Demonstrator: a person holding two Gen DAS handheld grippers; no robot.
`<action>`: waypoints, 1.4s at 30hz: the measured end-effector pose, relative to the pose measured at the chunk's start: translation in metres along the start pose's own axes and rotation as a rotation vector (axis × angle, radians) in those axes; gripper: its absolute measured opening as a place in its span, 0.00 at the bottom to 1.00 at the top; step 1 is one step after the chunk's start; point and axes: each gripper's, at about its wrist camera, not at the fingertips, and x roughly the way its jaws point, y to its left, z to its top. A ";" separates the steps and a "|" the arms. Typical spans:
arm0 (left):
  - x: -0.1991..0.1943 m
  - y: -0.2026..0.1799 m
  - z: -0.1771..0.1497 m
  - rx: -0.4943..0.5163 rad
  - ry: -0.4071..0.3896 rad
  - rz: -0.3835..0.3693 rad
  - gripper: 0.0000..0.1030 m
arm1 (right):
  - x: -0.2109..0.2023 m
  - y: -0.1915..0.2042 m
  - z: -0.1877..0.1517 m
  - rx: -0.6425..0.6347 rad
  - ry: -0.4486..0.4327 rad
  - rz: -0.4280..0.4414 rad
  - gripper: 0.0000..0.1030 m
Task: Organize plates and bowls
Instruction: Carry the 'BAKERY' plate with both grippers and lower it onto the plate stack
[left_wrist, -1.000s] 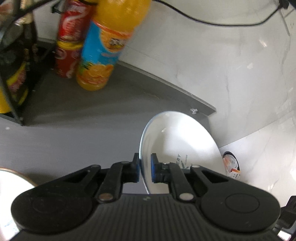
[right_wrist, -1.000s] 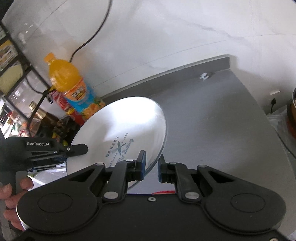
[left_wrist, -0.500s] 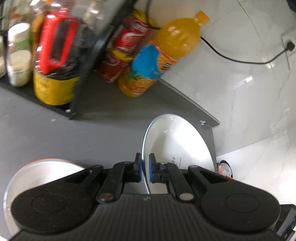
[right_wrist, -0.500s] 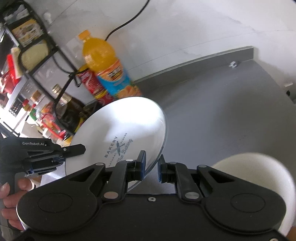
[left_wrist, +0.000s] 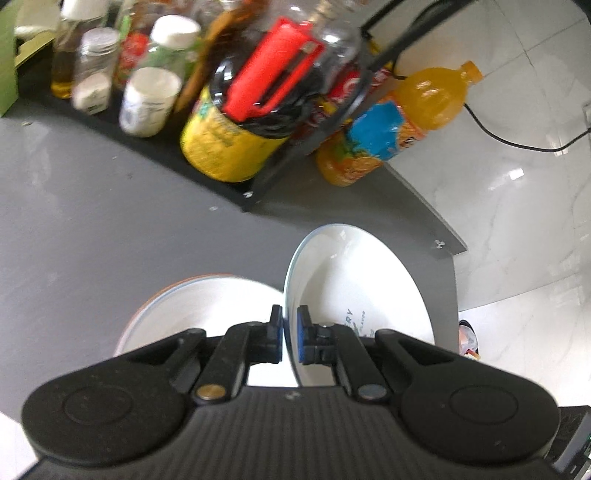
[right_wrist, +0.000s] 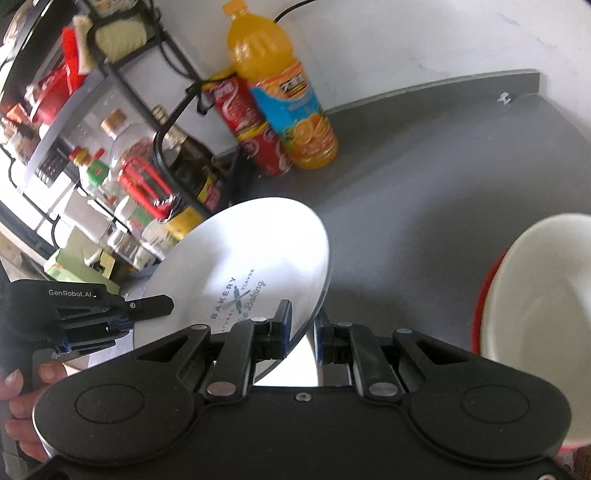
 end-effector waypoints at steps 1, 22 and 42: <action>-0.002 0.004 -0.001 -0.002 0.001 0.002 0.04 | 0.000 0.002 -0.001 -0.002 0.004 -0.001 0.12; -0.009 0.065 -0.023 0.016 0.071 0.067 0.05 | 0.014 0.020 -0.043 0.029 0.063 -0.026 0.12; 0.018 0.071 -0.026 0.142 0.190 0.125 0.08 | 0.024 0.028 -0.068 0.015 0.066 -0.123 0.12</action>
